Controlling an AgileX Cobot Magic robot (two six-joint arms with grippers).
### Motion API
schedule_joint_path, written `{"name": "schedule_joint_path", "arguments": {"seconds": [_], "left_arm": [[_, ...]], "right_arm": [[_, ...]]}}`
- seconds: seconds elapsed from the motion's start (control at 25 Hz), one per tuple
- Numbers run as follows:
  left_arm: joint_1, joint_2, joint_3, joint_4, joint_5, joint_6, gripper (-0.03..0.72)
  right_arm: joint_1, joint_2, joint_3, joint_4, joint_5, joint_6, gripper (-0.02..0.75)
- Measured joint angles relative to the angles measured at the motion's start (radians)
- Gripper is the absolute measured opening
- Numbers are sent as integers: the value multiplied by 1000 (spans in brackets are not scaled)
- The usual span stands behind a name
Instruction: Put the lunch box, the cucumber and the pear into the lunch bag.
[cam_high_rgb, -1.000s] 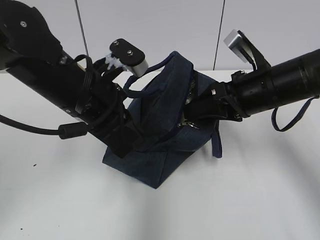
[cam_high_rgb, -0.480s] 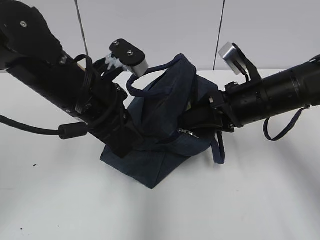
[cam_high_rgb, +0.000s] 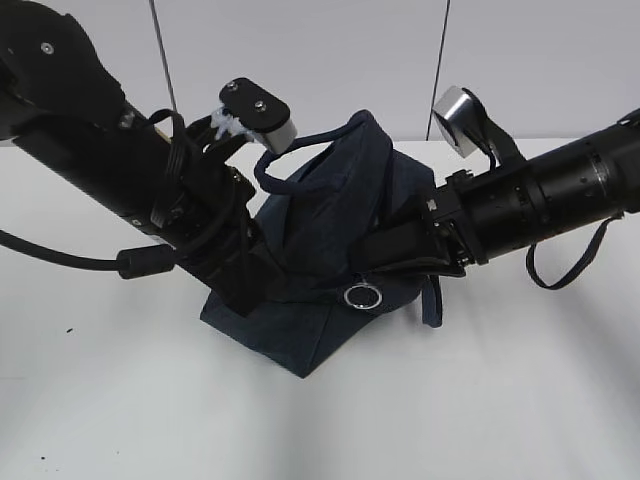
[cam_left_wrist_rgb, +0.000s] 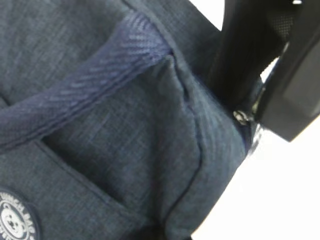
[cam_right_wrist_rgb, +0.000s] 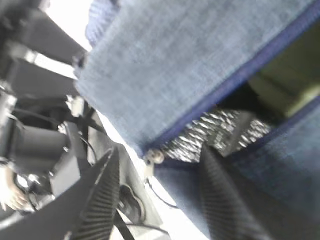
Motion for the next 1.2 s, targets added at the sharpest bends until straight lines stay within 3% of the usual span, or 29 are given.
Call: {"name": "schedule_joint_path", "arguments": {"seconds": [0.44,0.76,1.0,1.2], "left_arm": [[0,0,0,-4,0,0,8],[0,0,0,-4,-1,0,10],[0,0,0,-4,-5,0,10],[0,0,0,-4,-8,-1,11]], "right_arm": [[-14,0,-4,-121,-17,5,405],[-116,-163,-13,-204,-19,-21,399],[-89,-351,127,-207,-51,-50,351],[-25,-388,278,-133,-190,-261,345]]}}
